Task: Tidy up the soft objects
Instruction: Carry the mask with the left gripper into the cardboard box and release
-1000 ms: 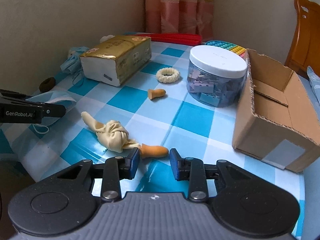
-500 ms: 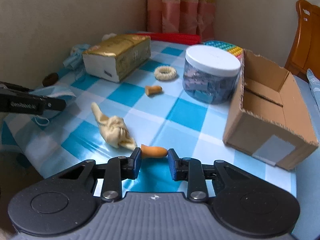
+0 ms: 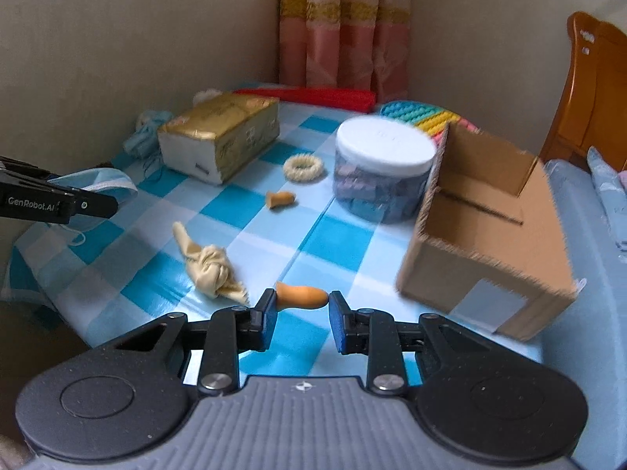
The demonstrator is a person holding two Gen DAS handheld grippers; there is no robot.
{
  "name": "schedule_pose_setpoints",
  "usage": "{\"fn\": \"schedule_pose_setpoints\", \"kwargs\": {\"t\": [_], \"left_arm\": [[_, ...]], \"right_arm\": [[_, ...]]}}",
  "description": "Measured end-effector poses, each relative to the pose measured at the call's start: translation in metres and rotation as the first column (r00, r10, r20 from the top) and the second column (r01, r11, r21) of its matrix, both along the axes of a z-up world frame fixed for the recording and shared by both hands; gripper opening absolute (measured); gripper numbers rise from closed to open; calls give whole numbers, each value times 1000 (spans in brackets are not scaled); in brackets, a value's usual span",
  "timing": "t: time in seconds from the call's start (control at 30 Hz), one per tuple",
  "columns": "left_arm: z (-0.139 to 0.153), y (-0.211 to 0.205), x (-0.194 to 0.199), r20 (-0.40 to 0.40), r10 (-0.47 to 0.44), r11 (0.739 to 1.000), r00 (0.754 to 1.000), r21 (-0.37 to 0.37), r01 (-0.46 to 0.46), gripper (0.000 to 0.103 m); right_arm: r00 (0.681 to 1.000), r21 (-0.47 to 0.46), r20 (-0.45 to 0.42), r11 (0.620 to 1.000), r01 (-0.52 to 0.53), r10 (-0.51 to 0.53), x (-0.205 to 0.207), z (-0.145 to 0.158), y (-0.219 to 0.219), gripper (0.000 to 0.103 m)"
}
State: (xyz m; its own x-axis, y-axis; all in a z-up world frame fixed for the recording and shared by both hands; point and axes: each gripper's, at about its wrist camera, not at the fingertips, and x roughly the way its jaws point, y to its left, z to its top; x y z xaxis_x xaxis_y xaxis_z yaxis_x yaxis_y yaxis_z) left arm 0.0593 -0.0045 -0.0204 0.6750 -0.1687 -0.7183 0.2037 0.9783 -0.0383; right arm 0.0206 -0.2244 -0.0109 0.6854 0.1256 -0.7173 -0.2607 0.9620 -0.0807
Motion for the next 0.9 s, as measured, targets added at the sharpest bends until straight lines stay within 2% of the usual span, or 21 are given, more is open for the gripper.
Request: {"fn": "schedule_pose_setpoints", "kwargs": {"t": [0.17,0.33,0.57,0.63,0.77,0.9], "left_arm": [[21,-16,2,25,-56,998,998,-19,56,39],[40,-44,11,58,-133,991,989,-27,134,39],[56,-100,37,71,-264,964,962,-22,266,39],[59,-116,44,77,-300,953,951,-12,302,39],[65,-148,58,78,-366,930,927,-9,368,39],[68,-179,72,81,-427,903,900,-4,429,39]], "right_arm": [[997,-16,71,999,30,-29,4,27,-22,33],[987,-29,128,994,105,-101,22,46,-56,33],[982,-10,98,987,163,-161,48,40,-87,35],[984,3,96,988,152,-151,50,36,-89,55],[984,19,109,990,143,-144,45,32,-90,68],[981,47,123,988,144,-149,35,30,-93,90]]}}
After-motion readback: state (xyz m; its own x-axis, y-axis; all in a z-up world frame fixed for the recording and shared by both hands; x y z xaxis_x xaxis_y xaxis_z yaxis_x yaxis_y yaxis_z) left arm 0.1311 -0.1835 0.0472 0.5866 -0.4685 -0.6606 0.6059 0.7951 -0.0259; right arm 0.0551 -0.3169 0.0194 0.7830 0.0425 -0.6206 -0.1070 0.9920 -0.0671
